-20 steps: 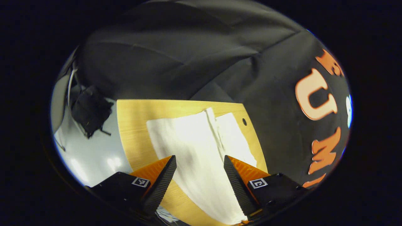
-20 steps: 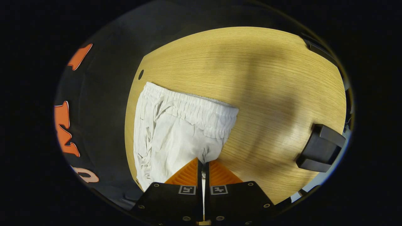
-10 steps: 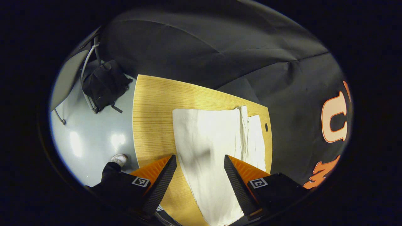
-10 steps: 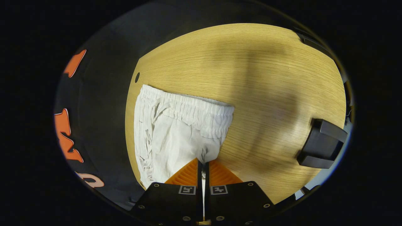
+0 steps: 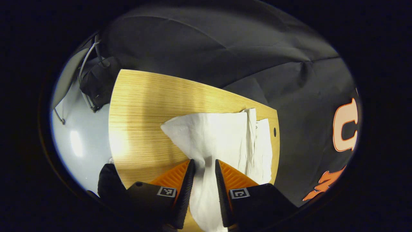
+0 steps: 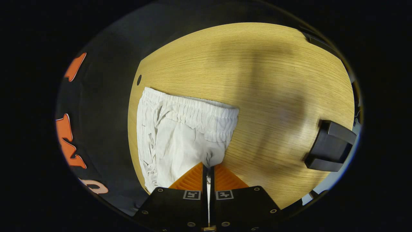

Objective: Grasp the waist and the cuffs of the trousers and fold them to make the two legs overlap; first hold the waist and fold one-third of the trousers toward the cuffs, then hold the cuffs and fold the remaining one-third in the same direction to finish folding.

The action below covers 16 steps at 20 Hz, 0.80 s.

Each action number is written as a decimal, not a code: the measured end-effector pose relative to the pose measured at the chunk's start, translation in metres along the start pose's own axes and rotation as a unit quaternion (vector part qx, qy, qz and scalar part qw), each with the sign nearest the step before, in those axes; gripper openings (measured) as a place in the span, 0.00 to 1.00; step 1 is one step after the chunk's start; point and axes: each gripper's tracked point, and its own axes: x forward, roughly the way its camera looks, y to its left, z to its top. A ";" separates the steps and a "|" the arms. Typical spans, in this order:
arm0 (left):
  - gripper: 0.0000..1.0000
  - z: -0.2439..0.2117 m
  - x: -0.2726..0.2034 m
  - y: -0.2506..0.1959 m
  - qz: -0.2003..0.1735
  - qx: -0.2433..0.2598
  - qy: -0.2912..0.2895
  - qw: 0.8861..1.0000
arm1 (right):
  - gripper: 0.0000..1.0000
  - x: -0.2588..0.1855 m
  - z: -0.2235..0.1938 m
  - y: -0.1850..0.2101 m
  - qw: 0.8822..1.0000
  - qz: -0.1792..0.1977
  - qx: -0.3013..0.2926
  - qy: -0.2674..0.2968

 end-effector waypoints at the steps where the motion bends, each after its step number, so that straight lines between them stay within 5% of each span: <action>1: 0.45 0.002 0.002 -0.001 -0.002 0.007 0.004 1.000 | 0.02 -0.001 0.000 0.000 1.000 -0.002 0.000 0.000; 2: 0.45 -0.001 0.002 0.003 0.005 0.016 0.014 1.000 | 0.02 0.000 0.000 0.000 1.000 -0.005 -0.003 0.001; 5: 0.07 -0.001 0.015 0.006 0.024 0.000 0.016 1.000 | 0.02 -0.002 0.001 -0.001 1.000 -0.013 -0.024 0.001; 6: 0.03 -0.002 0.023 0.002 0.027 0.003 0.019 0.999 | 0.02 -0.003 0.001 -0.002 0.999 -0.014 -0.029 0.001; 9: 0.04 0.004 0.000 0.003 0.034 0.032 0.019 0.999 | 0.02 -0.008 -0.001 0.003 1.000 -0.008 -0.026 0.006; 13: 0.04 0.003 -0.012 -0.036 0.000 0.057 0.019 0.998 | 0.02 -0.020 0.002 0.006 0.997 -0.027 -0.078 0.005; 16: 0.04 0.009 -0.029 -0.076 -0.030 0.070 0.011 0.997 | 0.01 -0.035 0.004 0.034 0.995 -0.001 -0.098 0.008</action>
